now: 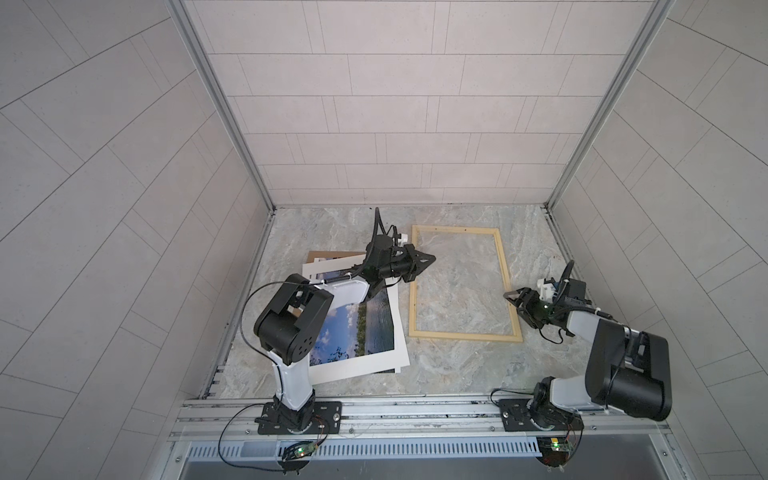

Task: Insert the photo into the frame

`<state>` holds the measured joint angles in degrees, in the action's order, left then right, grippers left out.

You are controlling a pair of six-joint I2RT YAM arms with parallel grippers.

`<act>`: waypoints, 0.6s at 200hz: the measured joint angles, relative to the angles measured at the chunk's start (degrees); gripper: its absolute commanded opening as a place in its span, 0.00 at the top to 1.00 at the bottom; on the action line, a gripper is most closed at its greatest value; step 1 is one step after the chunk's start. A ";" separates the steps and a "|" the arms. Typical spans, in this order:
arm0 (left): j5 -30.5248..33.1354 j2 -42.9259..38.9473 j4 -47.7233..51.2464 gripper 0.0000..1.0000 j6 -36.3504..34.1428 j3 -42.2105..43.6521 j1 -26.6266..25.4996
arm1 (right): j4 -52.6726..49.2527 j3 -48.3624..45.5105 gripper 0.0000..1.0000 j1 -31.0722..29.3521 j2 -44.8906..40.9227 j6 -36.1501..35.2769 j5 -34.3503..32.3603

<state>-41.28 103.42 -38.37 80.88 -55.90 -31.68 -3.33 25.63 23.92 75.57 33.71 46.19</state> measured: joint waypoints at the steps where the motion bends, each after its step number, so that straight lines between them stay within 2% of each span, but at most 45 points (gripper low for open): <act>1: -0.02 -0.07 0.02 1.00 -0.04 0.07 0.00 | -0.09 -0.11 0.27 0.00 -0.24 0.00 0.02; 37: -0.85 -0.52 -1.97 1.00 -0.48 3.06 0.00 | -2.67 -2.86 0.22 0.13 -10.67 3.58 3.02; 59: -1.97 0.57 -3.58 1.00 -0.24 3.10 0.00 | -0.66 -4.07 0.22 0.15 -15.43 6.34 3.65; 120: -3.82 2.99 -7.45 1.00 0.96 3.10 -0.61 | 3.13 -6.25 0.23 2.25 -20.11 12.61 5.68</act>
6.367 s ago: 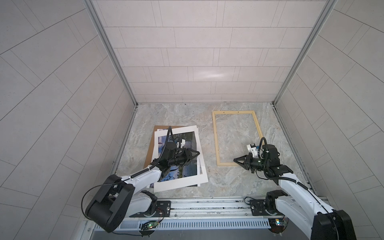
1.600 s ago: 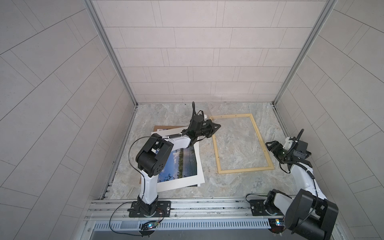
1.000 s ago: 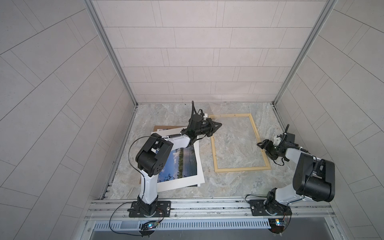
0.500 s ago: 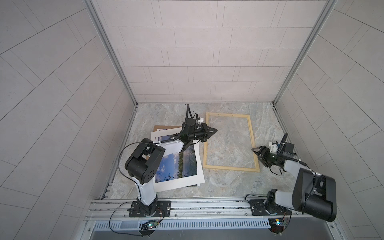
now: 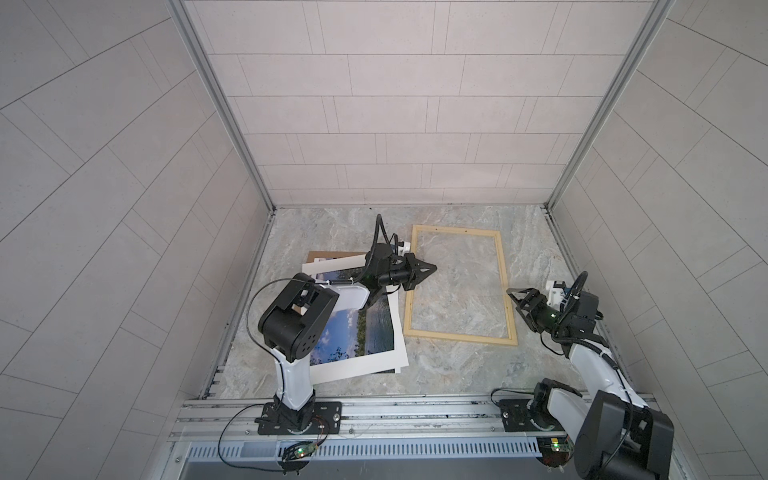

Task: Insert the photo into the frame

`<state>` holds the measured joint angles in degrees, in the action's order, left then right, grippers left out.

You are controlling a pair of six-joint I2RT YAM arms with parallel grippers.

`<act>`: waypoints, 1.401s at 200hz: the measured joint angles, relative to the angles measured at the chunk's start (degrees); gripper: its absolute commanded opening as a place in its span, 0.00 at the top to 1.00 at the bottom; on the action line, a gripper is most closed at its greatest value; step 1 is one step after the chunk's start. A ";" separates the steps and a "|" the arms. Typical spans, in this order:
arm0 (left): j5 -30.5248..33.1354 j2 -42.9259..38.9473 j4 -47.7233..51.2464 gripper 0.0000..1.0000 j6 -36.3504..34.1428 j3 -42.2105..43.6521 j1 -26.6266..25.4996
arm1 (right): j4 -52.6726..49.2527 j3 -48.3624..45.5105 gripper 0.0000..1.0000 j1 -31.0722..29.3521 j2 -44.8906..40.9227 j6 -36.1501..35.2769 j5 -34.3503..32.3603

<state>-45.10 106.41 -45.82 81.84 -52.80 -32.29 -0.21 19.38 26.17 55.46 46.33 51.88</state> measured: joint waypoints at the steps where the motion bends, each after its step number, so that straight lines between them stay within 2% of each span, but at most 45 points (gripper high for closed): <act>1: -0.02 0.00 -0.02 1.00 0.00 0.00 0.00 | 0.09 -0.04 0.23 0.11 -0.04 0.15 0.11; 31: -0.55 0.02 -0.37 1.00 -0.04 0.00 0.00 | 9.03 -3.26 0.22 4.90 0.26 7.39 2.16; 67: -1.18 1.29 -1.07 1.00 0.00 -0.04 0.00 | 22.21 -5.53 0.20 5.92 6.54 16.98 4.22; 128: -2.12 2.58 -1.62 1.00 0.22 -0.07 0.00 | 51.56 -5.75 0.20 6.40 24.26 34.80 8.90; 138: -2.38 2.62 -2.01 1.00 0.31 -0.07 0.00 | 57.94 -5.66 0.17 6.40 28.37 37.79 9.77; 160: -2.69 2.91 -2.51 1.00 0.63 -0.20 0.00 | 69.24 -4.59 0.17 6.49 36.76 43.43 11.15; 203: -3.15 3.48 -2.54 1.00 0.66 -0.26 0.00 | 76.65 -4.55 0.18 6.64 39.80 46.10 12.63; 280: -4.17 3.54 -1.14 1.00 -1.16 -0.76 -0.02 | 79.38 -2.45 0.15 7.37 40.35 47.71 13.25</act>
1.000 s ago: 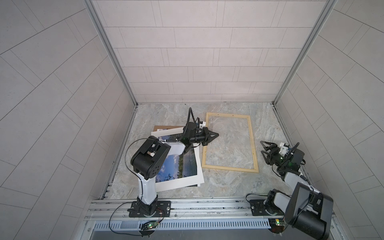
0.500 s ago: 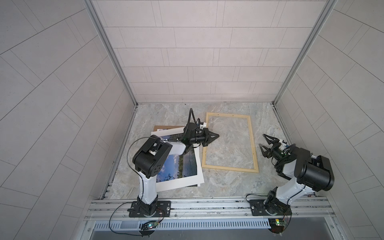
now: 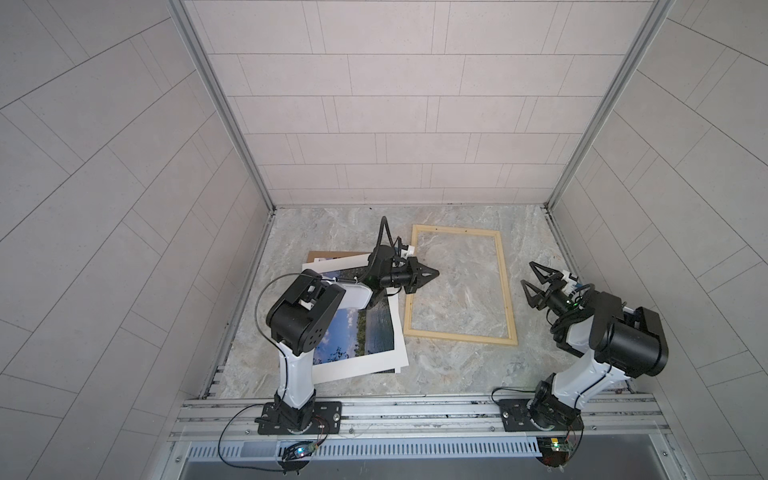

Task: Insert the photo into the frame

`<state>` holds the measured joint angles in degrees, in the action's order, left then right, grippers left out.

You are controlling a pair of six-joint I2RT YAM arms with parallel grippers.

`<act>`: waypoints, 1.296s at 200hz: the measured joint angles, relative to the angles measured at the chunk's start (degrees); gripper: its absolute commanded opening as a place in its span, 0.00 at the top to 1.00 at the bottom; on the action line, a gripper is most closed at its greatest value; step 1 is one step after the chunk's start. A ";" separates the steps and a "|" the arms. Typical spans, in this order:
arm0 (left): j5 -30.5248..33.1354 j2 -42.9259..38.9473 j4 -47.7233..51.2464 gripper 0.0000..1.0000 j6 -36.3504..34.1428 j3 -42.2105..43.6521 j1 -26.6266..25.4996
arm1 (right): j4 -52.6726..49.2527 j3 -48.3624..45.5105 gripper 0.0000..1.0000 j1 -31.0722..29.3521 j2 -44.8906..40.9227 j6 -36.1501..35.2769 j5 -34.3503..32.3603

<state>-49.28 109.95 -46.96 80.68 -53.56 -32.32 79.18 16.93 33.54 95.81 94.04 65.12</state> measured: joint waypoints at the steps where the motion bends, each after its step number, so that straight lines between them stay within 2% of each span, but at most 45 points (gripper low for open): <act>1: 0.00 0.00 0.02 1.00 -0.02 -0.02 0.00 | 0.00 0.00 0.15 0.00 0.00 0.00 0.02; 48: -0.42 0.00 0.13 1.00 -0.39 -0.22 0.02 | 0.44 0.48 0.15 -3.17 1.18 0.26 0.09; 81: -0.66 0.00 0.35 1.00 -0.79 -0.22 0.02 | 0.35 -0.76 0.21 -4.28 4.52 -0.24 0.90; 125: -0.50 -0.83 6.36 1.00 -5.40 -0.22 0.02 | 0.35 -3.78 0.44 -4.46 1.84 -1.09 1.99; 140: 0.37 -2.29 11.52 1.00 -9.14 -0.31 0.02 | 0.46 -4.28 0.60 -4.74 0.79 -1.16 2.80; 160: 2.38 -4.85 18.69 1.00 -14.73 -0.42 -0.07 | 0.55 -4.48 0.67 -5.31 0.63 -1.66 4.17; 200: 6.40 -7.67 26.12 1.00 -22.77 -0.57 -1.07 | 0.55 -5.44 0.70 -9.88 2.54 -3.02 4.35; 232: 9.44 -7.69 28.76 1.00 -25.99 -0.42 -1.75 | 0.37 -6.14 0.68 -15.28 3.34 -4.74 3.23; 259: 11.15 -7.87 30.12 1.00 -27.74 0.13 -1.84 | -0.70 -6.08 0.67 -15.91 3.69 -7.17 2.36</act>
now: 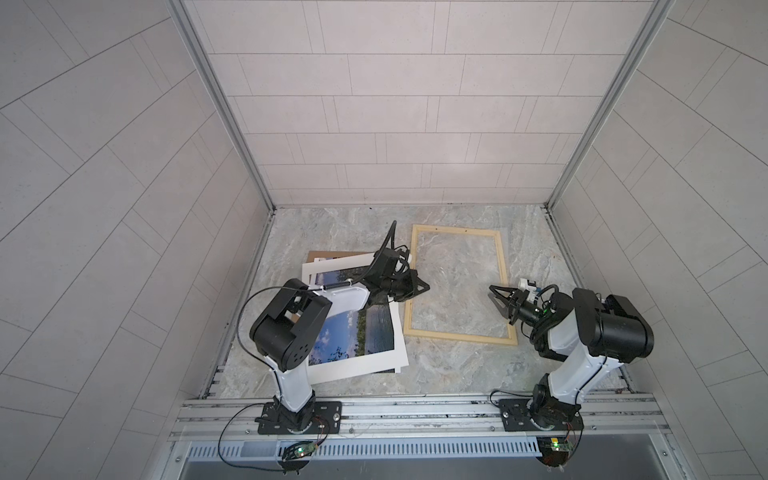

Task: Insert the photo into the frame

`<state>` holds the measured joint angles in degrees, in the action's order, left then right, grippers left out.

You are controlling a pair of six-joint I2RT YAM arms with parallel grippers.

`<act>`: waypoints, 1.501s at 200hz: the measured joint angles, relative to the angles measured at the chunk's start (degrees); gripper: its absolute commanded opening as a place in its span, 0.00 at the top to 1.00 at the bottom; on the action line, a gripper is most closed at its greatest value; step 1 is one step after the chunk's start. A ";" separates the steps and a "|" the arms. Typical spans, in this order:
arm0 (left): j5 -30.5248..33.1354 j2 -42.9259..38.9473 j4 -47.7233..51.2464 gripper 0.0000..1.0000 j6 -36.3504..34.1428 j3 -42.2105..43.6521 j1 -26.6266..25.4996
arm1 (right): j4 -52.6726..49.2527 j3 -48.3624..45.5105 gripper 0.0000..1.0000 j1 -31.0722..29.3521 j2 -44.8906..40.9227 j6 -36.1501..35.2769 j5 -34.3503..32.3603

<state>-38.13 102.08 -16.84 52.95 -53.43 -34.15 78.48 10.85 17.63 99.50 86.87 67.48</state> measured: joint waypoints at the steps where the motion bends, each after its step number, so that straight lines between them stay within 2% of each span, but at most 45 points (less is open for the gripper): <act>1: 0.02 0.00 0.04 1.00 -0.04 0.00 0.00 | -0.11 0.02 0.66 0.00 -0.02 -0.11 0.00; 17: 0.55 0.00 0.81 1.00 -0.81 0.02 0.02 | -4.46 0.52 0.66 -0.02 -0.87 -3.19 -0.55; 34: 0.74 0.00 1.11 1.00 -1.44 0.00 0.02 | -15.15 2.05 0.66 0.00 -4.98 -9.49 -1.44; 43: 0.76 0.00 1.40 1.00 -1.81 -0.02 0.02 | -25.20 3.93 0.64 -0.15 -9.31 -14.38 -2.62; 59: 0.90 0.00 2.58 1.00 -2.49 -0.42 0.04 | -48.61 10.03 0.63 -0.57 -19.19 -27.89 -6.40; 71: 0.85 0.00 3.13 1.00 -2.75 -0.79 0.04 | -60.43 14.14 0.64 -0.63 -25.29 -34.88 -9.27; 90: 0.68 0.00 3.67 1.00 -3.04 -1.22 0.02 | -69.18 15.87 0.66 -0.59 -32.11 -41.33 -12.07; 107: 0.66 0.00 3.52 1.00 -3.08 -1.33 0.02 | -74.60 15.32 0.66 -0.61 -33.44 -44.61 -13.18; 116: 0.68 0.00 3.48 1.00 -3.08 -1.31 0.00 | -77.68 14.86 0.69 -0.61 -33.03 -46.03 -13.57; 134: 0.83 0.00 2.19 1.00 -2.86 -0.92 0.00 | -82.49 14.62 0.75 -0.83 -31.54 -48.54 -13.75; 159: 1.57 -0.02 0.02 1.00 -2.34 0.24 -0.02 | -88.98 15.54 0.92 -2.23 -30.84 -52.81 -15.10; 173: 2.78 -0.37 -0.94 1.00 -2.05 1.31 -0.11 | -91.73 16.57 0.97 -2.69 -30.86 -54.77 -15.87; 231: 8.76 -4.04 -5.68 1.00 -0.87 6.99 -2.21 | -94.42 18.51 1.00 -4.76 -30.67 -57.27 -19.08; 300: 11.06 -4.31 -6.80 1.00 -1.62 8.11 -2.25 | -95.73 20.48 1.00 -7.72 -29.07 -58.80 -23.37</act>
<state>-27.07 97.78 -23.64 51.33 -45.32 -36.40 -17.26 31.33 9.91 70.43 28.08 44.12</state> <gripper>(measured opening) 0.051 0.047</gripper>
